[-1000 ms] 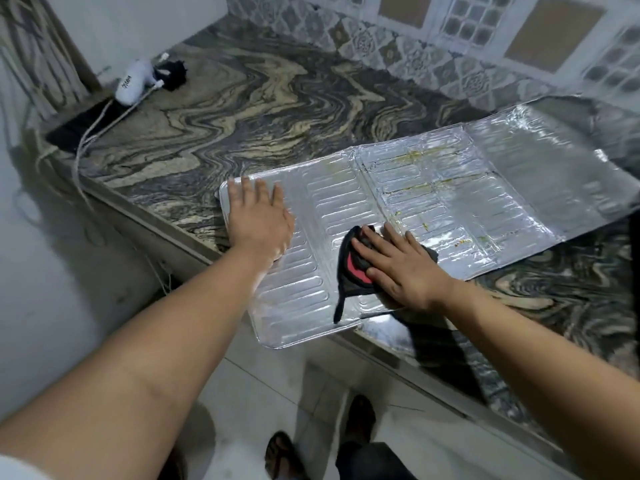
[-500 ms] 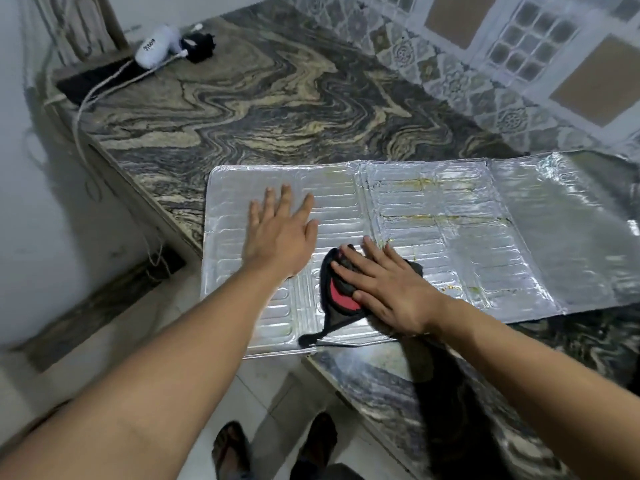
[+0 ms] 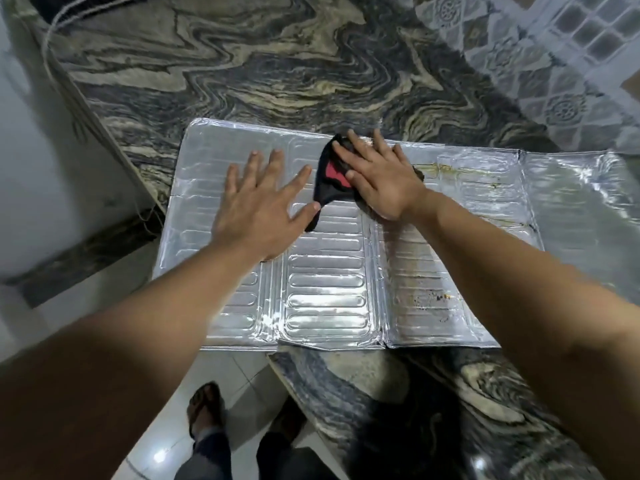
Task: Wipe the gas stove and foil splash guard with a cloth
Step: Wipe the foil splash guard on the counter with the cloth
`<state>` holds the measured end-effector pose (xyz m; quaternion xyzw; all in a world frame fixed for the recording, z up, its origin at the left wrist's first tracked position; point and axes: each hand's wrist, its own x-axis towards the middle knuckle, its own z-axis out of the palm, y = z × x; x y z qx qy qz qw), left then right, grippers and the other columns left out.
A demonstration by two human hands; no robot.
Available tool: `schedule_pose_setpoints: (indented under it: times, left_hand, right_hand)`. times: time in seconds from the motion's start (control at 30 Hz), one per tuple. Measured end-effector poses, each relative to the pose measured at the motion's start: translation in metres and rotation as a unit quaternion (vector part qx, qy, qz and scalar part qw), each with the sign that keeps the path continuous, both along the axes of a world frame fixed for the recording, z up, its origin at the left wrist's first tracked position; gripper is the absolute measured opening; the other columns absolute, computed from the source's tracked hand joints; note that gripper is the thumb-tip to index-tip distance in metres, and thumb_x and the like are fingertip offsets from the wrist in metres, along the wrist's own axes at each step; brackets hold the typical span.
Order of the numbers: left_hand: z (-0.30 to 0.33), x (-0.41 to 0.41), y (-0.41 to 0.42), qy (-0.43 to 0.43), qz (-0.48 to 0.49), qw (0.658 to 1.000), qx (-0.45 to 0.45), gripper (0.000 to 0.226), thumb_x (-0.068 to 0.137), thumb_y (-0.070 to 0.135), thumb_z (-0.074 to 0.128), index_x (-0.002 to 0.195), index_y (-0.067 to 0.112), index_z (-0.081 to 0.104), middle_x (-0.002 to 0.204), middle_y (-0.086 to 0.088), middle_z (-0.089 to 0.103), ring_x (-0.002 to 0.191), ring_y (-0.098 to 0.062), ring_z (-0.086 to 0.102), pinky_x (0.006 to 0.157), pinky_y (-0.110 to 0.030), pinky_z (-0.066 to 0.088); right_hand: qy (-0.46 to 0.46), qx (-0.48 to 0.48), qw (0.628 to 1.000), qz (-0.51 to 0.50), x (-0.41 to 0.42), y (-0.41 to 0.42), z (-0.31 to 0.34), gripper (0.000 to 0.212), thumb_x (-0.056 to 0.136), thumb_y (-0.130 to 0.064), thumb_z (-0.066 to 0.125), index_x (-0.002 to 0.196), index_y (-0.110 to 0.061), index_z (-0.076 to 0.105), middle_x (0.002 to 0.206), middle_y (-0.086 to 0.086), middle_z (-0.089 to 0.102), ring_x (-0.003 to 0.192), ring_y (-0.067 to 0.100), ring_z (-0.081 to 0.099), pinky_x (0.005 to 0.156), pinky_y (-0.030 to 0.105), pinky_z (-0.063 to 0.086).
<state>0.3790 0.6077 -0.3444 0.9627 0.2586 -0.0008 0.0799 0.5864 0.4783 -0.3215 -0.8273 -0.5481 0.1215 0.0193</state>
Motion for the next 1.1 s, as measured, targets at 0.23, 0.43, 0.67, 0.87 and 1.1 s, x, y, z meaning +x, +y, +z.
schedule_pose_setpoints:
  times: [0.23,0.43,0.67,0.87,1.1]
  left_hand:
    - [0.000,0.000,-0.001,0.004,0.007,1.000,-0.007,0.072,0.086,0.078,0.000,0.152,0.049,0.004,0.167,-0.002,-0.004,0.152,-0.030,-0.006,0.121,-0.054,-0.001]
    - [0.002,-0.001,-0.001,0.007,0.007,1.000,-0.018,0.069,0.088,0.075,0.001,0.152,0.050,0.003,0.167,-0.002,-0.004,0.152,-0.030,-0.006,0.121,-0.053,-0.002]
    - [0.006,-0.004,0.000,0.003,-0.016,0.999,-0.030,0.066,0.091,0.069,-0.002,0.153,0.047,0.004,0.167,-0.004,-0.004,0.152,-0.033,-0.007,0.121,-0.055,-0.002]
    - [0.005,-0.010,0.002,-0.046,-0.047,0.996,-0.055,0.060,0.096,0.062,0.014,0.151,0.041,0.028,0.165,-0.005,0.014,0.152,-0.033,0.002,0.120,-0.058,-0.001]
    - [0.016,0.001,-0.020,-0.052,-0.094,0.994,0.036,0.036,0.097,0.038,0.040,0.127,0.031,0.059,0.141,-0.002,0.053,0.131,-0.031,0.041,0.115,-0.066,0.005]
  right_hand:
    - [-0.022,0.016,0.995,-0.094,0.010,0.002,-0.006,0.053,0.103,-0.047,0.016,0.154,-0.043,0.004,0.166,-0.006,-0.003,0.150,0.036,-0.013,0.118,0.057,-0.006]
    - [-0.006,0.018,0.993,-0.118,-0.014,-0.034,-0.003,0.053,0.103,-0.049,0.017,0.154,-0.045,0.002,0.165,-0.009,-0.006,0.150,0.030,-0.017,0.119,0.055,-0.007]
    - [0.000,0.007,0.988,-0.151,-0.069,-0.088,-0.002,0.053,0.102,-0.050,0.020,0.153,-0.048,0.005,0.165,-0.012,-0.004,0.151,0.027,-0.011,0.120,0.054,-0.002]
    - [0.013,0.017,0.983,-0.180,-0.111,-0.130,-0.001,0.056,0.093,-0.060,0.011,0.149,-0.055,0.006,0.163,-0.019,-0.003,0.152,0.024,-0.008,0.119,0.049,-0.002]
    - [0.013,0.014,0.979,-0.201,-0.136,-0.160,-0.001,0.054,0.092,-0.060,0.011,0.145,-0.059,0.004,0.162,-0.020,-0.004,0.152,0.023,-0.008,0.120,0.049,-0.002]
